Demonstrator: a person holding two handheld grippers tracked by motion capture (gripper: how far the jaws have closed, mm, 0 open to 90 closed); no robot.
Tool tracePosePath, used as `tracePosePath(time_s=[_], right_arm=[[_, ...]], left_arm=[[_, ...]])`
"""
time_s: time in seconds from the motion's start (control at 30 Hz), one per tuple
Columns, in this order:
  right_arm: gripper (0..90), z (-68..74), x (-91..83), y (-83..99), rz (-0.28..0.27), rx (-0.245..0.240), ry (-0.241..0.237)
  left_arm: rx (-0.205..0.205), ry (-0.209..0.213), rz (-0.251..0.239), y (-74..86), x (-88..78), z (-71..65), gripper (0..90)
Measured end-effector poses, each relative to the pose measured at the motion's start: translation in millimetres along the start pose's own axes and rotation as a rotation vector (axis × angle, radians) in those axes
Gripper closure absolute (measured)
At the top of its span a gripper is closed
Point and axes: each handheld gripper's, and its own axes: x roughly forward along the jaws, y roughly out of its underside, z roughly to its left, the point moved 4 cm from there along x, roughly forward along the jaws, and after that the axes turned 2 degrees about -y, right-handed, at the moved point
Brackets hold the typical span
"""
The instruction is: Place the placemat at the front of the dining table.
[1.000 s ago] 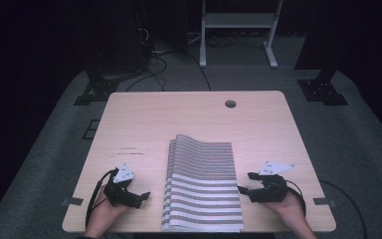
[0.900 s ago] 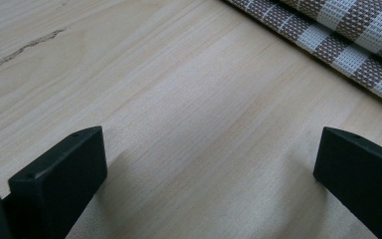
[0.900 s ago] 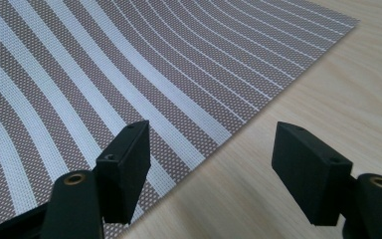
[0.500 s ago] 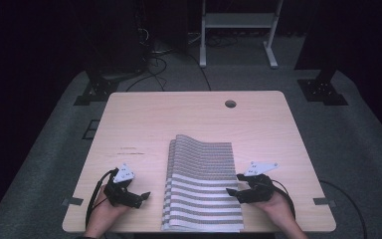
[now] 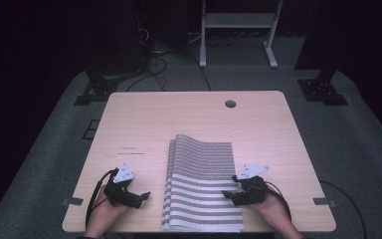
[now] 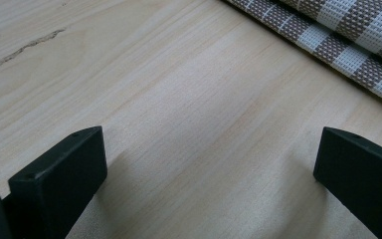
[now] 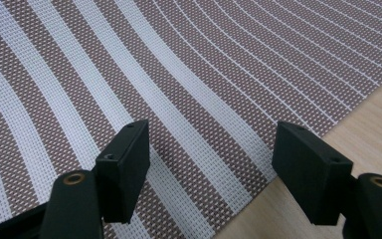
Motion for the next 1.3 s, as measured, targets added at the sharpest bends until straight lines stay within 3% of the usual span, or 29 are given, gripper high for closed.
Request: tracePosePath(time_s=[0.17, 0.23, 0.33, 0.47, 0.5, 0.7, 0.97, 1.3], right_arm=[[38.2, 0.8, -1.0, -0.5, 0.0, 0.003, 0.003], [47.7, 0.7, -3.3, -0.5, -0.005, -0.01, 0.006], [54.3, 0.1, -4.8, -0.3, -0.003, -0.009, 0.007], [80.3, -0.3, -7.9, -0.7, -0.006, -0.023, 0.025], [82.2, -0.3, -8.6, -0.9, 0.0, -0.029, 0.031], [84.8, -3.1, -12.3, -1.8, 0.005, -0.018, 0.031], [85.0, -18.3, -24.9, 2.0, -0.005, 0.04, 0.066], [85.1, -37.5, -38.1, 6.9, -0.017, 0.077, 0.105]], left_arm=[[0.0, 0.0, 0.0, 0.0, 0.0, 0.0, 0.0], [0.0, 0.0, 0.0, 0.0, 0.0, 0.0, 0.0], [0.0, 0.0, 0.0, 0.0, 0.0, 0.0, 0.0], [0.0, 0.0, 0.0, 0.0, 0.0, 0.0, 0.0], [0.001, 0.0, 0.0, 0.0, 0.0, -0.1, 0.0], [0.002, 0.003, 0.0, 0.1, -0.1, -0.5, 0.0], [0.006, 0.005, 0.002, 0.2, -0.3, -0.6, 0.0], [0.007, 0.007, 0.001, 0.2, -0.3, -0.9, 0.0]])
